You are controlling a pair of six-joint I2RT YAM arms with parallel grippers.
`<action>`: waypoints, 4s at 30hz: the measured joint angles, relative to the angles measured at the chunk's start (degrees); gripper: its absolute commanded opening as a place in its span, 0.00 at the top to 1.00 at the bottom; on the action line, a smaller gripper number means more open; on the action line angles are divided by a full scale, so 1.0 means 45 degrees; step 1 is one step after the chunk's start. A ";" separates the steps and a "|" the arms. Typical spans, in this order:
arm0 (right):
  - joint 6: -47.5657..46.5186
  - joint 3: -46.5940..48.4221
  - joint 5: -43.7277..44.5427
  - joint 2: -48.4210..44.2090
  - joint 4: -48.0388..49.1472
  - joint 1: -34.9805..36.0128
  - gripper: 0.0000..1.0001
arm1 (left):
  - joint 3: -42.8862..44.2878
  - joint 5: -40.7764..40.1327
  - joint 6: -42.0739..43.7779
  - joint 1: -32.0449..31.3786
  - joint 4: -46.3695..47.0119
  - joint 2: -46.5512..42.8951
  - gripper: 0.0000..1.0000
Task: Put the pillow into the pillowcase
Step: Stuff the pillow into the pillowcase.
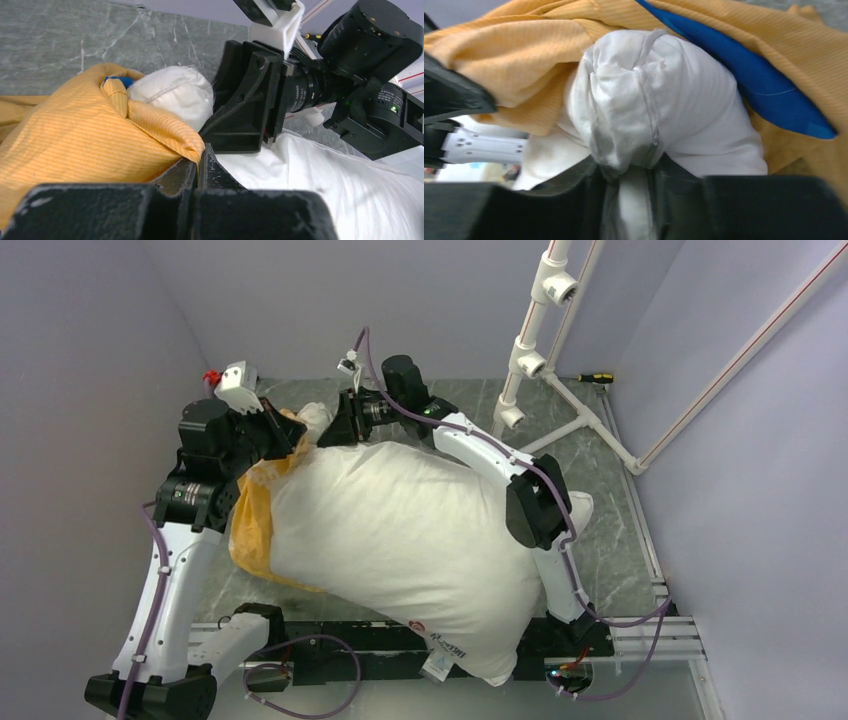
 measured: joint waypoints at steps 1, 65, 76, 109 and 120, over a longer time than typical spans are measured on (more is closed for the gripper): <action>0.0325 -0.0136 -0.0194 -0.0063 0.0403 0.0044 1.00 | 0.0053 -0.0092 0.0073 0.0000 -0.0063 0.0000 1.00; 1.2041 0.2268 -0.2968 0.0879 0.6499 -0.1146 1.00 | 0.9107 0.0063 0.3793 -0.4663 -0.3920 0.5853 1.00; 1.3804 -0.0408 -0.2166 0.0155 0.8471 -0.1953 1.00 | 0.6533 -0.1268 0.4779 -0.7004 -0.4167 0.4022 1.00; 0.8995 -0.3235 0.0651 -0.1151 0.4342 -0.2788 1.00 | 0.7077 -0.0481 -0.1341 -0.4284 -0.2501 0.8038 1.00; 0.4138 -0.3050 0.0316 -0.2603 0.0826 -0.2681 1.00 | 0.7422 0.2186 -0.3395 -0.0010 -0.2458 0.7325 1.00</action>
